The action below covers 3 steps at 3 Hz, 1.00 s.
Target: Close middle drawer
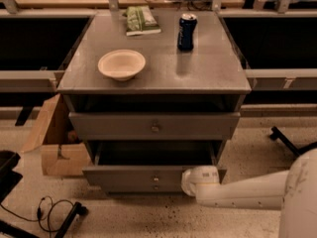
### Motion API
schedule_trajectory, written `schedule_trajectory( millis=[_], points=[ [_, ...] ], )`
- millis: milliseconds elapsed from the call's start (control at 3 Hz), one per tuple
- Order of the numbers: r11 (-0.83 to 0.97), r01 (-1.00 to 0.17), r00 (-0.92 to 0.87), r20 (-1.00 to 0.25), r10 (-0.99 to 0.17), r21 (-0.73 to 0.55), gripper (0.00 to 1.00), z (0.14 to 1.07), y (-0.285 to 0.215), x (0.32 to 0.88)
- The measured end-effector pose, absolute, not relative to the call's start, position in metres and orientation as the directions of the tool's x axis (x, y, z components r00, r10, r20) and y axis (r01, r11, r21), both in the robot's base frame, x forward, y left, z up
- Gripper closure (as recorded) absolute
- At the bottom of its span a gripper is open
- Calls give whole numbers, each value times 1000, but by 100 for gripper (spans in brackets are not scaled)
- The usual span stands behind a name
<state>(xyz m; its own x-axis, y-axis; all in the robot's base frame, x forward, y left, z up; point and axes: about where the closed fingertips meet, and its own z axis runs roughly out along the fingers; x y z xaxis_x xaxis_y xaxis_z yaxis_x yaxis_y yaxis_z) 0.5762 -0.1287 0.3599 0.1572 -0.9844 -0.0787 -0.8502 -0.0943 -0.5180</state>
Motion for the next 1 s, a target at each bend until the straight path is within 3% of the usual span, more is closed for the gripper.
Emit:
schedule_trajectory(
  millis=[1000],
  points=[
    [-110, -846, 181, -88, -980, -521, 100, 353, -126, 578]
  ],
)
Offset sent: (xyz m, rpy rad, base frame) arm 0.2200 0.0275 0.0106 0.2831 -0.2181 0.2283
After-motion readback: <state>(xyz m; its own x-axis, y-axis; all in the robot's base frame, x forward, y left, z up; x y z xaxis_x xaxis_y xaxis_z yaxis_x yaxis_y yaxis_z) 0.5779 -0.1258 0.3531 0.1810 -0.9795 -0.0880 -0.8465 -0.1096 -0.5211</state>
